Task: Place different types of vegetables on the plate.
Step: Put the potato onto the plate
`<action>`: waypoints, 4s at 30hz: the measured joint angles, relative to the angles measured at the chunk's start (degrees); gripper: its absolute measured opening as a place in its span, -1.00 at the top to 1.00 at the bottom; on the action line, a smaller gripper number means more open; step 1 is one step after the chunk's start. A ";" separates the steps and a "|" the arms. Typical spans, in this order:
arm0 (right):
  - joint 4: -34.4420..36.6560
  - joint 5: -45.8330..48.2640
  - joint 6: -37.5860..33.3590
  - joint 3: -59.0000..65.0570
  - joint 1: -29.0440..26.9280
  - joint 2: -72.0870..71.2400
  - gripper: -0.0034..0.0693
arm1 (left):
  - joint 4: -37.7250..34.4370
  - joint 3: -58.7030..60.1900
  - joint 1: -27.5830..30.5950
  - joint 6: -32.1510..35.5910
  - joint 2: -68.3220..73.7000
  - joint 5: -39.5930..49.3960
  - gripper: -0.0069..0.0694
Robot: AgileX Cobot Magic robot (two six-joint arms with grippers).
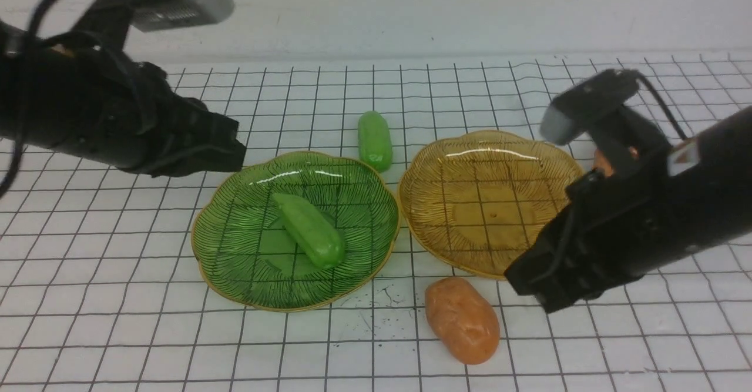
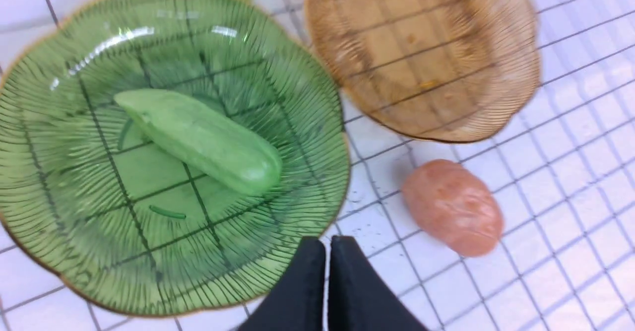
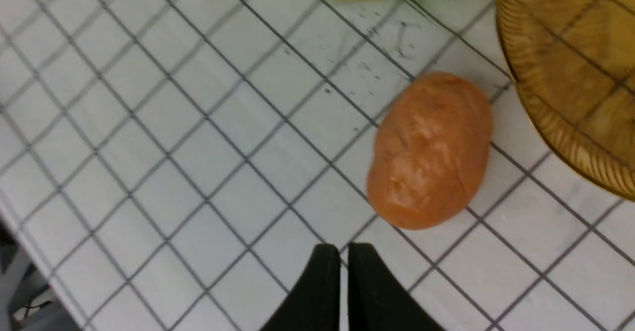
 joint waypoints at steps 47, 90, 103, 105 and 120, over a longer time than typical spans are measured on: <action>-4.56 -5.13 10.23 -2.37 0.45 9.71 -0.49 | 14.58 12.81 0.00 -7.54 -29.43 3.07 0.84; -26.62 -2.76 32.15 -36.92 -24.18 26.31 -0.12 | 16.95 12.81 0.00 -12.68 -29.50 5.81 0.84; -4.22 -9.24 24.31 -37.07 -34.78 40.30 -0.46 | 13.35 12.81 0.00 -12.68 -29.50 6.31 0.84; -3.02 -9.70 24.19 -37.07 -34.78 42.06 -0.56 | 13.23 12.81 0.00 -12.68 -29.50 6.47 0.84; -0.95 -13.90 23.62 -37.07 -34.78 48.51 -0.71 | 13.10 12.81 0.00 -12.68 -29.50 6.97 0.84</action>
